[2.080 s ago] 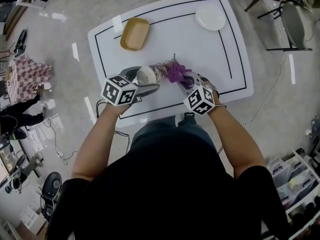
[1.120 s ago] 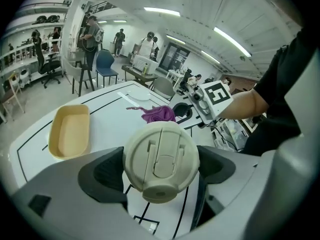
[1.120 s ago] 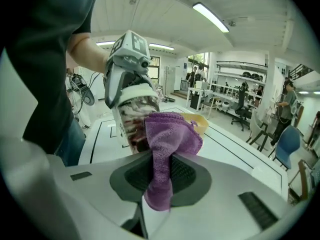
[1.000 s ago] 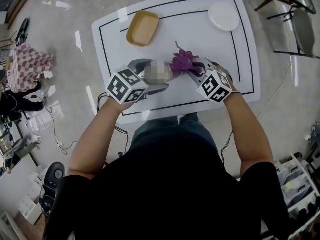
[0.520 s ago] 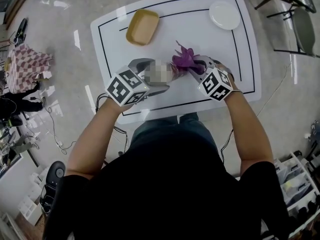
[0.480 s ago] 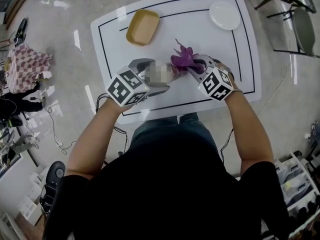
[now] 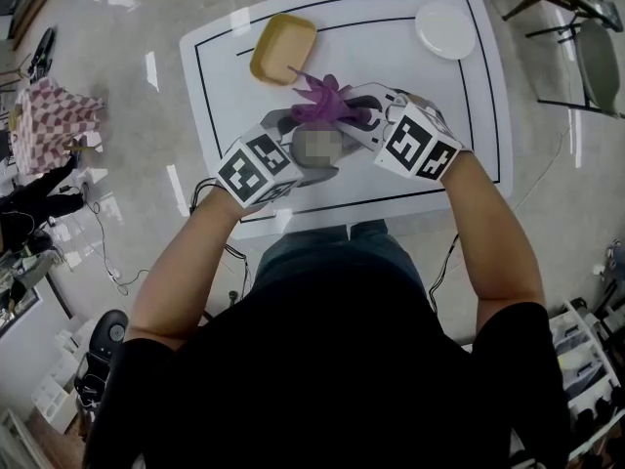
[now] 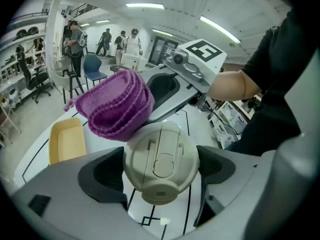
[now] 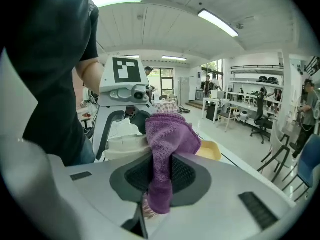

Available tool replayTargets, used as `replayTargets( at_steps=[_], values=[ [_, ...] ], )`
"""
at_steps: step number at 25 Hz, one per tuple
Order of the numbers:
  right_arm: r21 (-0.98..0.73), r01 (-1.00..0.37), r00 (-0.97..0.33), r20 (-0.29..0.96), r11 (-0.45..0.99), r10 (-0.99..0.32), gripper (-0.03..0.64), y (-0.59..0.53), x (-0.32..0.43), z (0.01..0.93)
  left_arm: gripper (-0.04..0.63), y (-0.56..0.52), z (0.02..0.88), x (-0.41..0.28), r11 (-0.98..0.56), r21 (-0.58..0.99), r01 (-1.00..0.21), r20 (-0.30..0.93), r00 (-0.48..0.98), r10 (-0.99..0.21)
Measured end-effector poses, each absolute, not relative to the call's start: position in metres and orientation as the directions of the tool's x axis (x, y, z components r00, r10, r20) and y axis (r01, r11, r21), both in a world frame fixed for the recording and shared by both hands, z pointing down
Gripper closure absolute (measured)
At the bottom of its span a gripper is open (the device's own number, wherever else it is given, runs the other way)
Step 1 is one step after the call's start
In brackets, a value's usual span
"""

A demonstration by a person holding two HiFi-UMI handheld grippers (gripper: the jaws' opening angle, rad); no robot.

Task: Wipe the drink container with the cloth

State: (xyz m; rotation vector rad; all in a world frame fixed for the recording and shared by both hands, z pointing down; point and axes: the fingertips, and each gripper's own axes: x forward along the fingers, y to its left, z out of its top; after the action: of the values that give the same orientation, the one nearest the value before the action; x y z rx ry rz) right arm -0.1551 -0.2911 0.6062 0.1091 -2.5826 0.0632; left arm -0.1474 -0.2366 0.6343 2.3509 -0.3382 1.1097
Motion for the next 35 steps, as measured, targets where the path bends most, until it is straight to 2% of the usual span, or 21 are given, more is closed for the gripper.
replayTargets(
  at_steps=[5, 9, 16, 24, 28, 35],
  values=[
    [-0.121, -0.038, -0.819, 0.572, 0.992, 0.039, 0.531, -0.287, -0.139, 0.636, 0.115, -0.241, 0.637, -0.143, -0.85, 0.325, -0.415, 0.777, 0.63, -0.011],
    [-0.12, -0.009, -0.763, 0.643, 0.993, 0.07, 0.531, -0.285, -0.131, 0.666, 0.115, -0.242, 0.64, -0.149, -0.851, 0.325, -0.412, 0.777, 0.629, -0.008],
    [-0.067, 0.059, -0.624, 0.777, 0.996, 0.089, 0.531, -0.28, -0.102, 0.713, 0.115, -0.241, 0.638, -0.147, -0.856, 0.32, -0.407, 0.777, 0.63, -0.009],
    [-0.047, 0.052, -0.583, 0.81, 0.998, 0.069, 0.531, -0.277, -0.095, 0.727, 0.115, -0.236, 0.636, -0.149, -0.853, 0.331, -0.404, 0.778, 0.628, 0.005],
    [-0.006, 0.002, -0.617, 0.787, 1.0, 0.006, 0.531, -0.285, -0.097, 0.708, 0.115, -0.237, 0.636, -0.148, -0.852, 0.328, -0.407, 0.783, 0.622, 0.004],
    [0.003, -0.24, -0.735, 0.653, 0.971, -0.184, 0.531, -0.284, -0.082, 0.65, 0.115, -0.237, 0.635, -0.139, -0.848, 0.304, -0.434, 0.8, 0.599, -0.02]
  ],
)
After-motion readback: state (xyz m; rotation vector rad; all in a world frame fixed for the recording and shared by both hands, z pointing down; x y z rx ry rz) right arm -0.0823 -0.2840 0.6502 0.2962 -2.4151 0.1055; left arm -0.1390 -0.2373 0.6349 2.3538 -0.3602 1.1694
